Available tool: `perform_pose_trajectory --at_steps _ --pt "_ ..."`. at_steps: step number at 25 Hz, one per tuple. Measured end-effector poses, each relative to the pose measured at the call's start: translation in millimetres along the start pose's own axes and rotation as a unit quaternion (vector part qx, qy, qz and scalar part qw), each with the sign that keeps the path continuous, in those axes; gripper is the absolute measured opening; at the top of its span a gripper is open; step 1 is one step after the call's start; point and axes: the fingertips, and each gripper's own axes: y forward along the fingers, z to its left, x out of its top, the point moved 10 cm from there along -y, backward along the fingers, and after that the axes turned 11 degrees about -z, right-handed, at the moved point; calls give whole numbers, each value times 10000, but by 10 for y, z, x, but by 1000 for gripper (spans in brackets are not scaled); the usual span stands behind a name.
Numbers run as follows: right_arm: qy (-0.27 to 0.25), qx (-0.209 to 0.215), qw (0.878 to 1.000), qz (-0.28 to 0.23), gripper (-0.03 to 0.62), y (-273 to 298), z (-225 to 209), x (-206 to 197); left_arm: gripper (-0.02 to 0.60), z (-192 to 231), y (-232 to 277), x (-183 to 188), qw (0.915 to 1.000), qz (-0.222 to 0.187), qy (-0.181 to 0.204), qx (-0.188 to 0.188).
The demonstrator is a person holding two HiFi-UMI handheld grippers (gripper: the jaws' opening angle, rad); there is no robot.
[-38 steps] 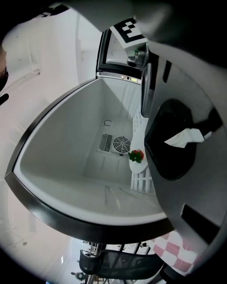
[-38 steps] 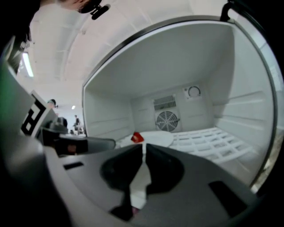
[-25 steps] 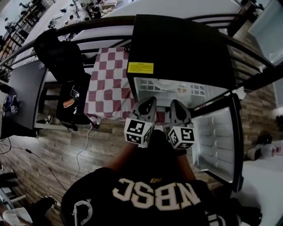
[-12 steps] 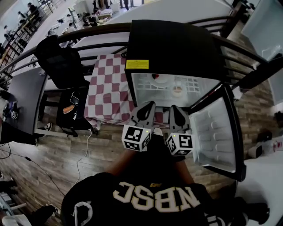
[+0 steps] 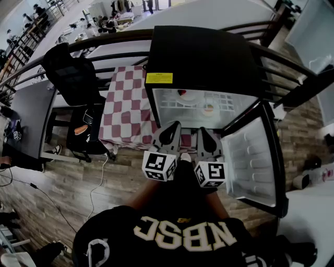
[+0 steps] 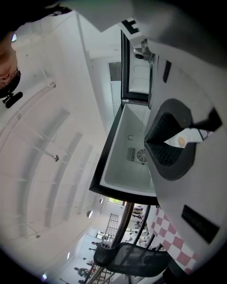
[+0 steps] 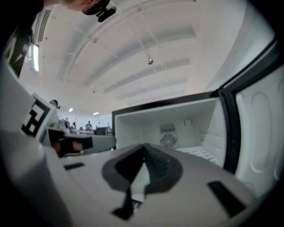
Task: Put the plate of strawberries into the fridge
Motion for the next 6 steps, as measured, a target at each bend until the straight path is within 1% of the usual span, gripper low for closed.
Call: perform_pose_trajectory --at_steps 6 --pt "-64 17 10000 5 20 112 -138 -4 17 9 126 -56 10000 -3 -42 90"
